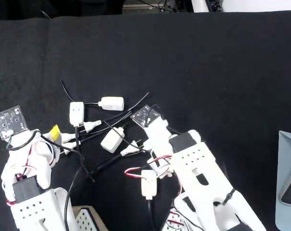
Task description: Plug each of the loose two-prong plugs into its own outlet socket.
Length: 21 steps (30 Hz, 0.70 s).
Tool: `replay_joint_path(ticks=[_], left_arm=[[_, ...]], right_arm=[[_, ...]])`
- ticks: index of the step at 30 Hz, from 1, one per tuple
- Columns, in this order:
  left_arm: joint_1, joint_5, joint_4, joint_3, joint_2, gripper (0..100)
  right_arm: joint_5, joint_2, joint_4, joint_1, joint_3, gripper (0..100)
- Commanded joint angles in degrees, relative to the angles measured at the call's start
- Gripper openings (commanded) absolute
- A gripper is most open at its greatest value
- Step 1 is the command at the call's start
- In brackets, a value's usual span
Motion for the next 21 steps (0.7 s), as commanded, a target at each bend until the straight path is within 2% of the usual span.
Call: replay_joint_path(ticks=[1,6,12,16,21], left_arm=[[-0.22,0.18,-1.58,-2.15,-0.62,27],[-0.22,0.18,-1.58,-2.15,-0.62,27],[-0.22,0.18,-1.58,-2.15,-0.62,27],[-0.22,0.18,-1.58,-2.15,-0.62,27],[-0.31,0.18,-1.58,-2.15,-0.62,27]], right_arm=[[-0.53,-1.89,-0.35,0.88,-1.36,16.3],[-1.49,-1.54,-0.62,0.79,-1.27,16.2],[-2.46,-1.45,-6.59,0.79,3.03,16.1],[-2.46,-1.45,-7.3,0.7,3.47,11.2],[-2.46,-1.36,-7.21,-1.76,3.82,11.0]])
